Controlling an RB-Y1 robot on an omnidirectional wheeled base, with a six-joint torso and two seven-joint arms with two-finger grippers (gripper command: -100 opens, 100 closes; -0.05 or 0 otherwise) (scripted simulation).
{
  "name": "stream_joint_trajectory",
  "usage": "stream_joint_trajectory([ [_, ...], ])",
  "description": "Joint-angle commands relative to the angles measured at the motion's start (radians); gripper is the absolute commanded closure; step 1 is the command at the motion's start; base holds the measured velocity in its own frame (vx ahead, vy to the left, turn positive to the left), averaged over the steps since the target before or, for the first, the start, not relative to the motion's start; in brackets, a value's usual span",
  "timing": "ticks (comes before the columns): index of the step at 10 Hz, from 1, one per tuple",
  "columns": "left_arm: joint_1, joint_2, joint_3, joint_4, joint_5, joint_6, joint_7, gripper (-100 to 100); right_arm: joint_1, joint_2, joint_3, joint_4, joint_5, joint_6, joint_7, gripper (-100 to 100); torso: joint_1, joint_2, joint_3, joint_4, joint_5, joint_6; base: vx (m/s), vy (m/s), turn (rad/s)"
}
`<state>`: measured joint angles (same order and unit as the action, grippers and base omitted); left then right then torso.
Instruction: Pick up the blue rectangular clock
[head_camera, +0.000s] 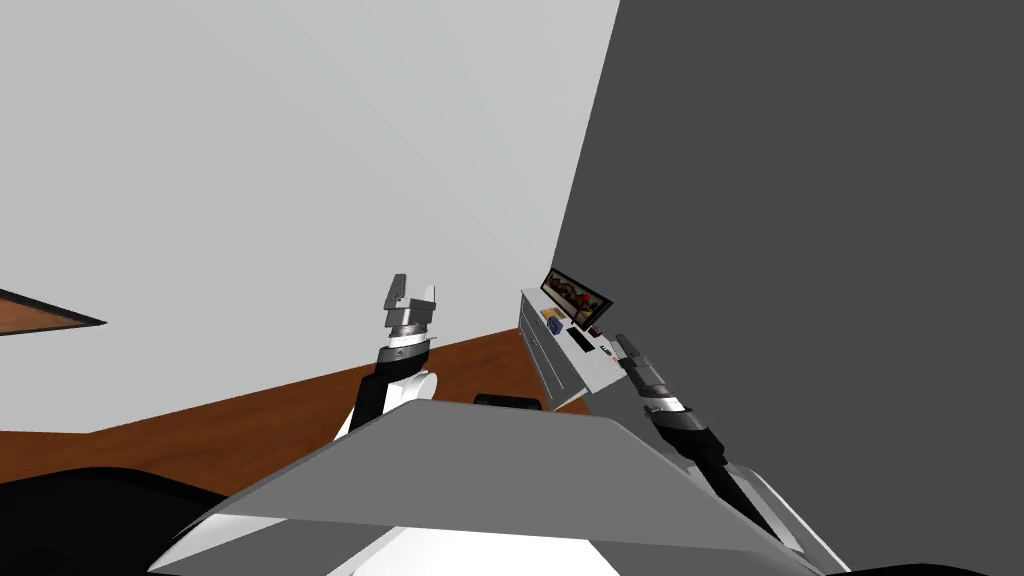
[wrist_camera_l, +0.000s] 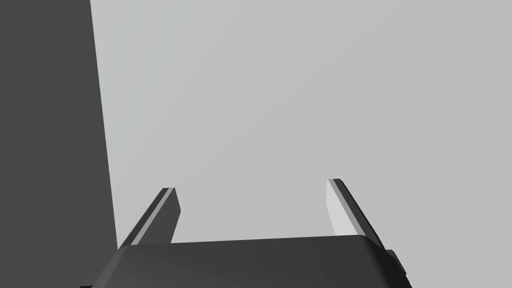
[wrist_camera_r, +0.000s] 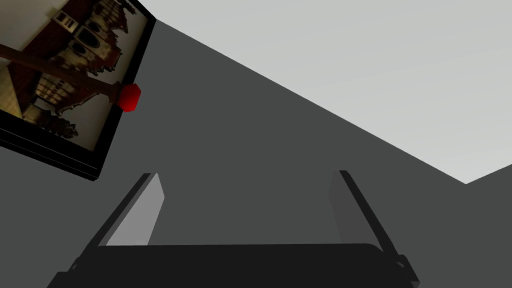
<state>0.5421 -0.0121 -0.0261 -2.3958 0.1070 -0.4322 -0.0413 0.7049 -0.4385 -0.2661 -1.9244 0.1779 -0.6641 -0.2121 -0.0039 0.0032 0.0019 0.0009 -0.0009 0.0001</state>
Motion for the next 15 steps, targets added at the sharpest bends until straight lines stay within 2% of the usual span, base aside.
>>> stream_joint_trajectory([
  [1, 0.0, 0.0, 0.0, 0.0, 0.0, 0.0, 0.0, 0, 0.002, -0.021, -0.004, 0.041, 0.003, -0.001, -0.009, -100, 0.0, 0.0, 0.0, 0.0, 0.0, 0.0, -0.06, -0.01, 0.21],
  [2, 0.0, 0.0, 0.0, 0.0, 0.0, 0.0, 0.0, 0, 0.016, -0.055, -0.006, 0.083, 0.011, -0.011, -0.022, -100, 0.0, -0.001, 0.0, 0.0, 0.0, 0.0, -0.054, -0.015, 0.392],
  [3, 0.0, 0.0, 0.0, 0.0, 0.0, 0.0, 0.0, 0, 0.016, -0.055, -0.006, 0.101, 0.011, -0.011, -0.022, -100, -0.001, -0.002, -0.001, 0.0, 0.0, 0.0, -0.061, -0.015, 0.214],
  [4, 0.0, 0.0, 0.0, 0.0, 0.0, 0.0, 0.0, 0, 0.029, -0.089, -0.005, 0.137, 0.018, -0.021, -0.035, -100, -0.001, -0.001, -0.001, 0.0, 0.0, 0.001, -0.084, -0.007, 0.318],
  [5, 0.0, 0.0, 0.0, 0.0, 0.0, 0.0, 0.0, 0, 0.029, -0.089, -0.005, 0.164, 0.018, -0.021, -0.035, -100, -0.001, 0.0, 0.0, 0.0, 0.0, 0.0, -0.062, -0.011, 0.27],
  [6, 0.0, 0.0, 0.0, 0.0, 0.0, 0.0, 0.0, 0, 0.041, -0.123, 0.0, 0.2, 0.024, -0.032, -0.048, -100, -0.001, -0.001, -0.001, 0.0, 0.0, 0.001, -0.06, -0.013, 0.315],
  [7, 0.0, 0.0, 0.0, 0.0, 0.0, 0.0, 0.0, 0, 0.041, -0.123, 0.0, 0.228, 0.024, -0.032, -0.048, -100, -0.001, -0.001, -0.001, 0.0, 0.0, 0.0, -0.044, -0.01, 0.246],
  [8, 0.0, 0.0, 0.0, 0.0, 0.0, 0.0, 0.0, 0, 0.051, -0.156, 0.009, 0.263, 0.03, -0.042, -0.062, -100, -0.001, -0.002, -0.001, 0.0, 0.0, 0.001, -0.044, 0.006, 0.417],
  [10, 0.0, 0.0, 0.0, 0.0, 0.0, 0.0, 0.0, 0, 0.051, -0.156, 0.009, 0.295, 0.03, -0.042, -0.062, -100, -0.001, -0.003, -0.002, -0.001, 0.0, 0.001, -0.03, -0.004, 0.157],
  [11, 0.0, 0.0, 0.0, 0.0, 0.0, 0.0, 0.0, 0, 0.059, -0.189, 0.021, 0.331, 0.035, -0.052, -0.076, -100, -0.001, -0.004, -0.002, -0.001, 0.0, 0.002, -0.035, 0.007, 0.332],
  [12, 0.0, 0.0, 0.0, 0.0, 0.0, 0.0, 0.0, 0, 0.059, -0.189, 0.021, 0.364, 0.035, -0.052, -0.076, -100, -0.001, -0.004, -0.002, -0.001, 0.0, 0.0, -0.036, -0.003, 0.28],
  [13, 0.0, 0.0, 0.0, 0.0, 0.0, 0.0, 0.0, 0, 0.067, -0.221, 0.037, 0.398, 0.04, -0.063, -0.09, -100, -0.001, -0.004, -0.002, -0.001, 0.0, 0.001, -0.042, 0.003, 0.425],
  [14, 0.0, 0.0, 0.0, 0.0, 0.0, 0.0, 0.0, 0, 0.067, -0.221, 0.037, 0.434, 0.04, -0.063, -0.09, -100, -0.001, -0.004, -0.002, -0.001, 0.0, 0.0, -0.04, -0.001, 0.236],
  [15, 0.0, 0.0, 0.0, 0.0, 0.0, 0.0, 0.0, 0, 0.073, -0.253, 0.056, 0.462, 0.045, -0.072, -0.103, -100, -0.001, -0.003, -0.002, -0.001, 0.0, 0.001, -0.047, 0.011, 0.394],
])
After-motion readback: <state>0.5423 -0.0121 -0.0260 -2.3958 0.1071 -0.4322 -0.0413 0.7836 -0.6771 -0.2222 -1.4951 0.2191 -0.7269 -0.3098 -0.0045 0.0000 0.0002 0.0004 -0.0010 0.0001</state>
